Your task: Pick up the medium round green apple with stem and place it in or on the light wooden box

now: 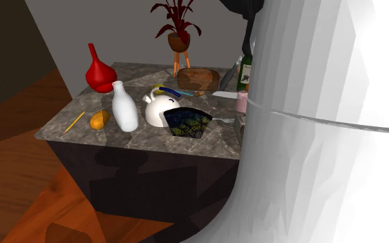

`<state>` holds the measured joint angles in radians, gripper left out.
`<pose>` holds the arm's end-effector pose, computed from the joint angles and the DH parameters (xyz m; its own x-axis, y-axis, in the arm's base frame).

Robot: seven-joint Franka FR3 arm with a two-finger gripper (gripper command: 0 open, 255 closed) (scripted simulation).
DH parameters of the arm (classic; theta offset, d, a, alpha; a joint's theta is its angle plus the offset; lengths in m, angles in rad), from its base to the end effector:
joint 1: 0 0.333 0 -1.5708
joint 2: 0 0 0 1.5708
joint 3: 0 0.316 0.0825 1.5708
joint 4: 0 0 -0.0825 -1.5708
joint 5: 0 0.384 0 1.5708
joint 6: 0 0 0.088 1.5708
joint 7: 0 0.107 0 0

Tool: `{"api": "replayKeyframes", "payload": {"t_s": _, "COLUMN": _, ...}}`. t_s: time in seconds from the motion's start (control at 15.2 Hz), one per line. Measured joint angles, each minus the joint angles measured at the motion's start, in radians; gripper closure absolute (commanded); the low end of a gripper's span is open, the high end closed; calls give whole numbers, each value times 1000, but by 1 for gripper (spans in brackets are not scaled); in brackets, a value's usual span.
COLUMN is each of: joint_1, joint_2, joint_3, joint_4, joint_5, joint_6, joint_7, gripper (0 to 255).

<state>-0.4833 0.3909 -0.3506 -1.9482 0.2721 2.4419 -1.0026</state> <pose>0.4317 -0.4581 0.3027 0.9917 0.0093 0.1282 0.0001 -0.9974 0.0717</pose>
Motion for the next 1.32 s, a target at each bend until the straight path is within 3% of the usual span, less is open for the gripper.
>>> {"api": "replayKeyframes", "payload": {"t_s": 0.53, "joint_1": -7, "joint_2": 23, "joint_3": 9, "joint_4": -6, "joint_5": 16, "joint_6": 28, "joint_7": -12, "gripper": 255}}
{"api": "replayKeyframes", "payload": {"t_s": 0.59, "joint_1": -7, "joint_2": 23, "joint_3": 9, "joint_4": -6, "joint_5": 16, "joint_6": 28, "joint_7": -12, "gripper": 0}}
{"api": "replayKeyframes", "payload": {"t_s": 0.99, "joint_1": -7, "joint_2": 23, "joint_3": 9, "joint_4": -6, "joint_5": 16, "joint_6": 28, "joint_7": -12, "gripper": 0}}
{"api": "replayKeyframes", "payload": {"t_s": 1.32, "joint_1": 13, "joint_2": -64, "joint_3": -19, "joint_4": -9, "joint_5": -33, "joint_6": -48, "joint_7": 19, "gripper": 0}}
